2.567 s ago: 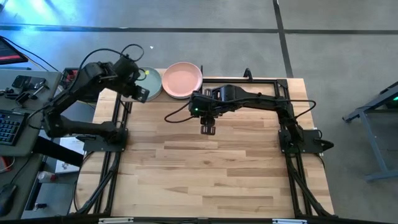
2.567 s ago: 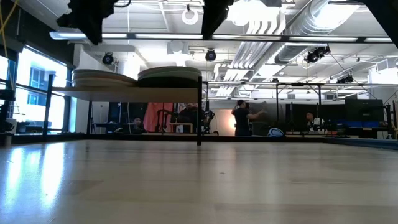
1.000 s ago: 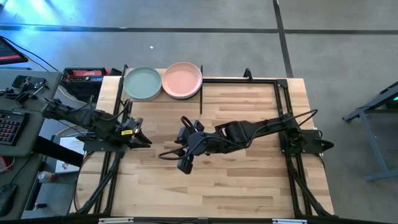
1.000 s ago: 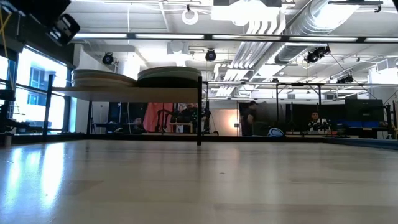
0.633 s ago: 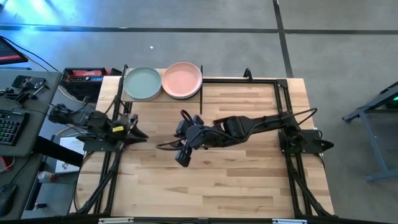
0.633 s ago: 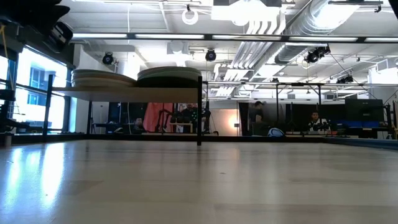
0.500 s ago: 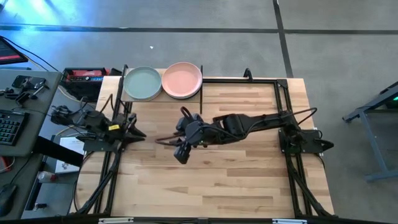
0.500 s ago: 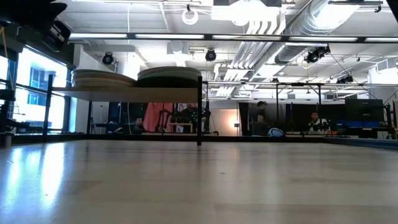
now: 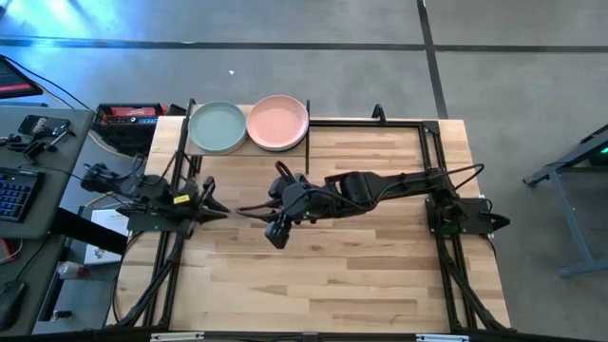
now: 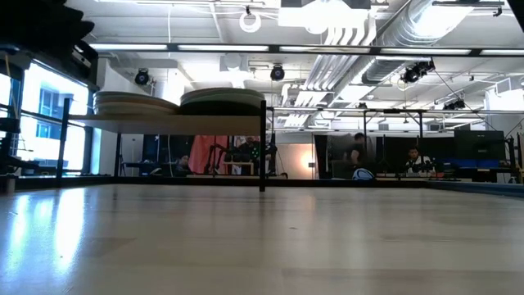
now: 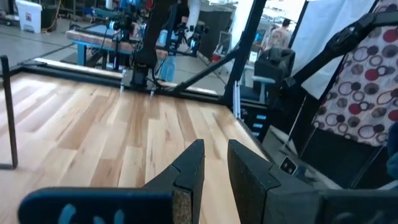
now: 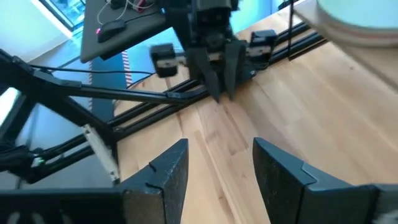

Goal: Place and stack plates onto a shelf
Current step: Return to Home Position

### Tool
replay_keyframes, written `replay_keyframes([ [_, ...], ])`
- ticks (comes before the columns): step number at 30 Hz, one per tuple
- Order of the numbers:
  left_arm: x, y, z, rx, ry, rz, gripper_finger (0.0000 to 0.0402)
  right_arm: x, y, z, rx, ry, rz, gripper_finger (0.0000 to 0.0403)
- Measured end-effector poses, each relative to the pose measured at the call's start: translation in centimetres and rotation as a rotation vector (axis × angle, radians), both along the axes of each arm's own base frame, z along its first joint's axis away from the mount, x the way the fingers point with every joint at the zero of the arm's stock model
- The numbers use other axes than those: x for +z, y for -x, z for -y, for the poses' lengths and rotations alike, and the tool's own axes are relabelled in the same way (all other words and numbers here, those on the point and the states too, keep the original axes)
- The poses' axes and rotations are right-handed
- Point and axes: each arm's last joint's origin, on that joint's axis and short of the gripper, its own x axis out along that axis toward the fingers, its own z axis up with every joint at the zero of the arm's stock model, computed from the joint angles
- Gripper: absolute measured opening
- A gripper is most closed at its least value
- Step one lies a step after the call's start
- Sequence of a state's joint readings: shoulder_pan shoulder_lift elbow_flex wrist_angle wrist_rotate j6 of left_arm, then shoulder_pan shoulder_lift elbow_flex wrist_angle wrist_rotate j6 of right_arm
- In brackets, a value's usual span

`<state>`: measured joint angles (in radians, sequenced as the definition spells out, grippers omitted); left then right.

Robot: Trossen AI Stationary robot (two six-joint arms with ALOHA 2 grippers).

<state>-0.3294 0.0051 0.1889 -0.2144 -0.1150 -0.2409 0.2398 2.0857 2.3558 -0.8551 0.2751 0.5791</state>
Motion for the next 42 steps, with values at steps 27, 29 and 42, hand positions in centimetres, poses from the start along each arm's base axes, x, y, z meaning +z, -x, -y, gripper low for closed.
replay_keyframes([
  [27,-3.4,-1.2,0.3,0.03,0.031,-0.044,0.006,6.0,7.6,1.0,0.156,0.196,-0.031,0.0156],
  [29,-3.4,-1.2,0.3,0.03,0.031,-0.046,0.006,7.5,9.9,1.6,0.147,0.235,-0.029,0.0156],
  [42,-3.4,-1.2,0.3,0.031,0.047,-0.049,0.006,12.3,25.3,5.2,-0.056,0.458,-0.092,0.0156],
])
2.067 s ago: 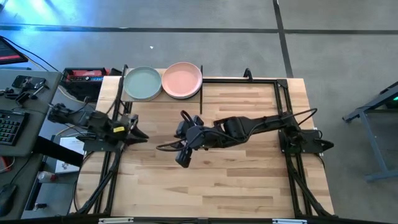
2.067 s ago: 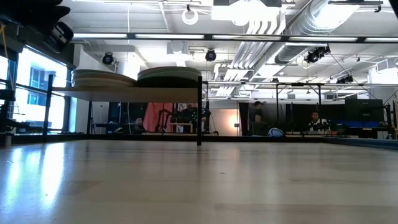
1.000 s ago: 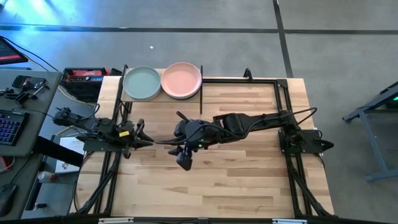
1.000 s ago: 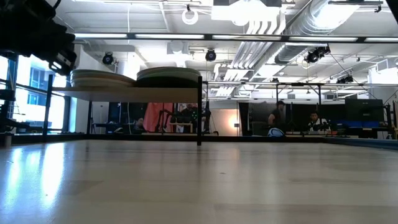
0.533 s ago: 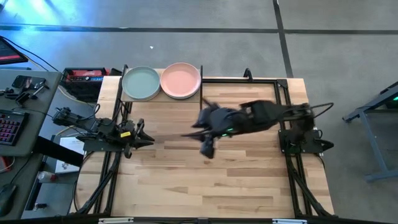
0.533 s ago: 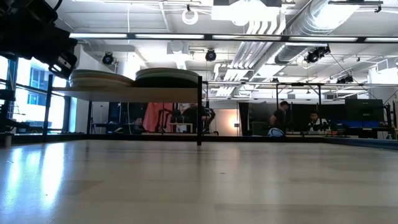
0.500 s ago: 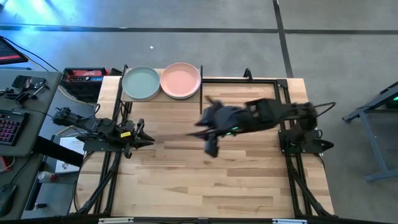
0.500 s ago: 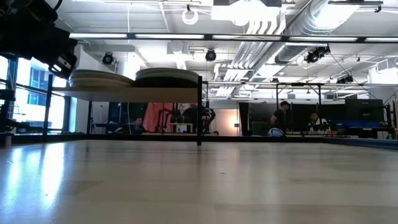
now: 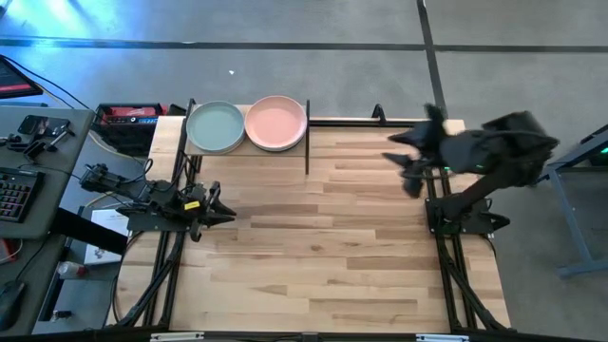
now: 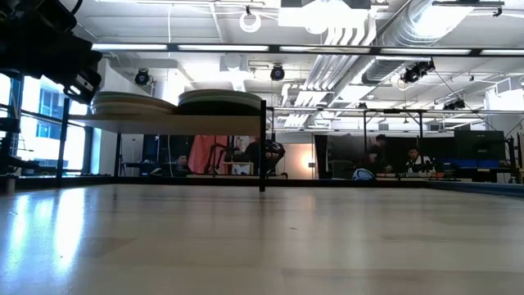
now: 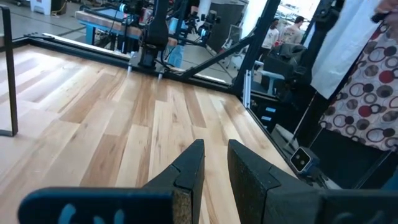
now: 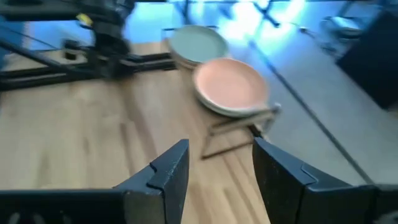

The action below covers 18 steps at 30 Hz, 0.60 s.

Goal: Place and stack plates onto a shelf
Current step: Return to Home Position

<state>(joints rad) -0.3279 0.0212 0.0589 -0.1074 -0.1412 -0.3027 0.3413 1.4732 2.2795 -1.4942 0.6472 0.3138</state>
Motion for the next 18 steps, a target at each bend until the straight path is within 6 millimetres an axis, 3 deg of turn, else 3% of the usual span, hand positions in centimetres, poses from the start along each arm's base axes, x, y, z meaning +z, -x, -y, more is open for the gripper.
replay_keyframes([
  [4,0.0,0.0,0.0,0.005,0.0,0.0,0.006,-1.6,4.3,0.7,-0.087,0.002,0.044,0.0156],
  [8,0.0,0.0,0.0,0.009,0.0,0.001,0.006,-4.7,7.7,1.4,-0.102,-0.08,0.147,0.0156],
  [18,0.0,0.0,0.0,0.01,0.0,0.001,0.006,-12.8,10.4,2.4,0.047,-0.18,0.301,0.0156],
])
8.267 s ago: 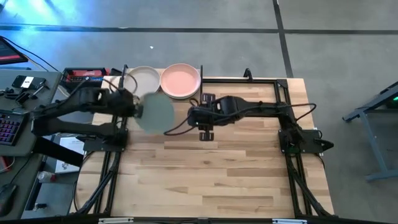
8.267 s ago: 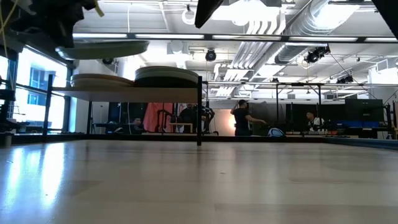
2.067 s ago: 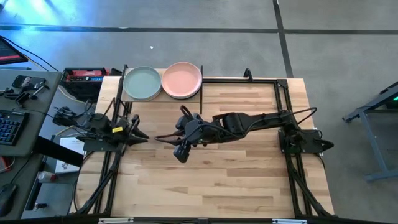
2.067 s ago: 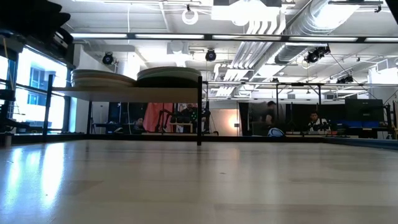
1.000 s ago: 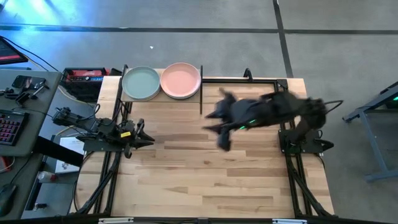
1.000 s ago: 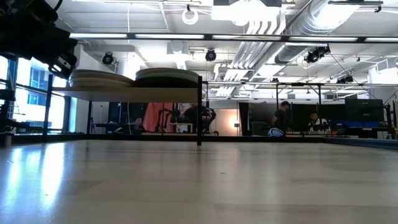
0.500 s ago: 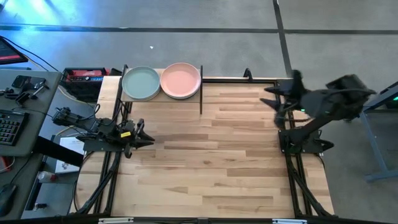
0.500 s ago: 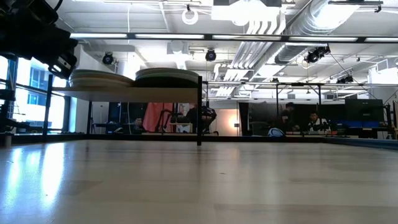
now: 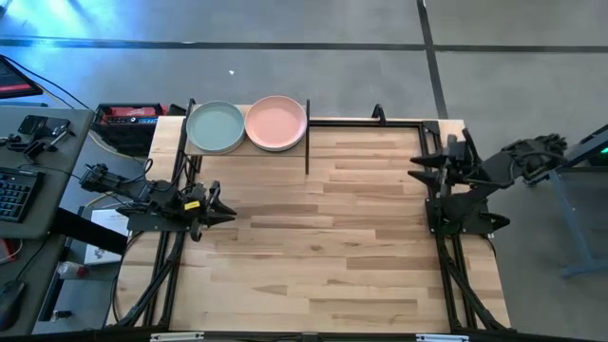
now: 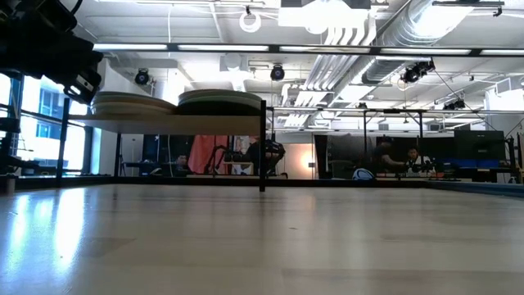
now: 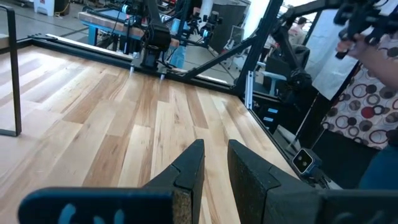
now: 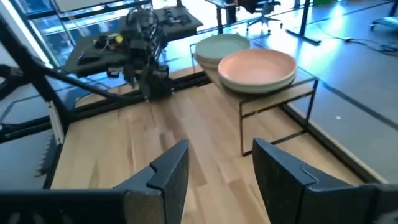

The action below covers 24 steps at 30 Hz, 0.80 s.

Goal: Place and stack plates onto a shelf
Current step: Return to Home Position

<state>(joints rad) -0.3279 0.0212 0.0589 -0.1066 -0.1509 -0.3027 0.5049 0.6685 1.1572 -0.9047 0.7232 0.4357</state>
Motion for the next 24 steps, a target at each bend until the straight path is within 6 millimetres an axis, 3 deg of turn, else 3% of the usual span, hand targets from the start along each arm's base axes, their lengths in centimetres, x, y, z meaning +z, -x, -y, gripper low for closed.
replay_keyframes([
  [12,0.0,0.0,0.0,0.0,0.001,0.0,0.006,-9.5,-0.1,-0.5,0.169,-0.099,0.103,0.0156],
  [24,0.0,0.0,0.0,-0.001,0.001,0.001,0.006,-15.8,-0.9,-1.8,0.465,-0.123,0.308,0.0156],
])
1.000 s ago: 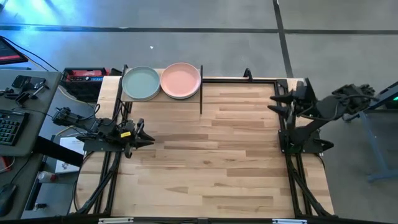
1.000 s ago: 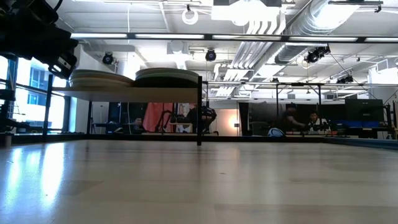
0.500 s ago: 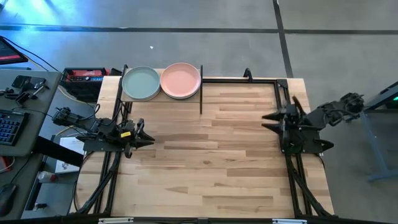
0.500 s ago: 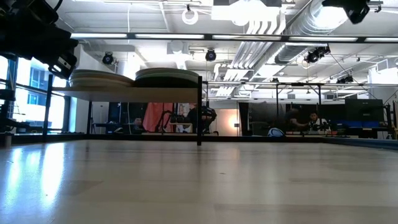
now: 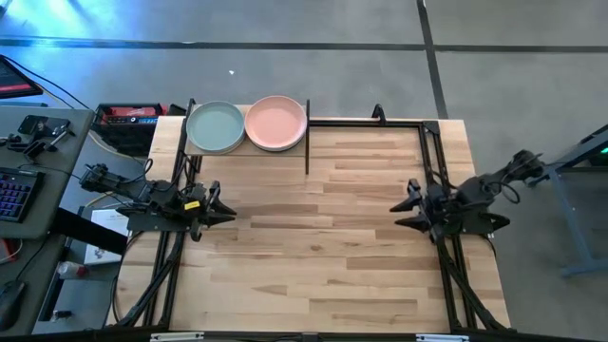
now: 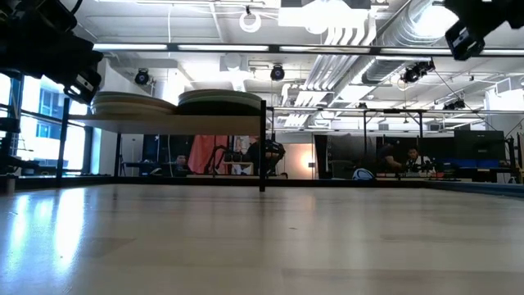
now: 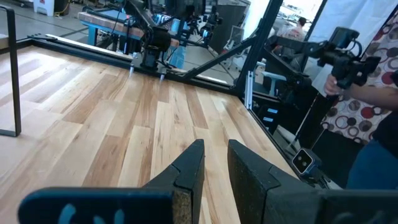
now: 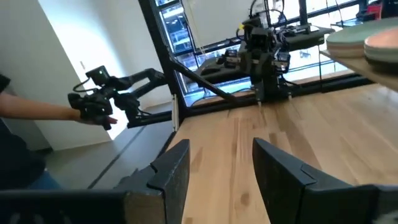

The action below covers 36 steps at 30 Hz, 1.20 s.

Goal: Place and stack plates onto a shelf
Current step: Return to Home Position

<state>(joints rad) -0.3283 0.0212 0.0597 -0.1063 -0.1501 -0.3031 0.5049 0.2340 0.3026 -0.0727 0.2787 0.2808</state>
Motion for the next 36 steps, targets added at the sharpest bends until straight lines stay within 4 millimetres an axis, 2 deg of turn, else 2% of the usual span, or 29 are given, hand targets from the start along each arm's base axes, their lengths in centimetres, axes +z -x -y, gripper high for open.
replay_keyframes([
  [9,0.0,0.0,0.0,0.0,0.0,0.0,0.006,-4.3,-0.2,-0.1,-0.005,-0.025,0.026,0.0156],
  [19,0.0,0.0,0.0,0.0,0.0,0.0,0.006,-7.2,-0.4,-0.2,-0.008,-0.014,0.014,0.0156],
  [25,0.1,0.0,-0.2,0.048,-0.08,0.019,0.006,-7.4,-0.5,0.1,-0.066,0.061,0.005,0.0156],
  [36,0.2,-0.1,-0.6,0.176,-0.281,0.042,0.006,-7.5,-1.1,1.8,-0.251,0.154,0.001,0.0156],
])
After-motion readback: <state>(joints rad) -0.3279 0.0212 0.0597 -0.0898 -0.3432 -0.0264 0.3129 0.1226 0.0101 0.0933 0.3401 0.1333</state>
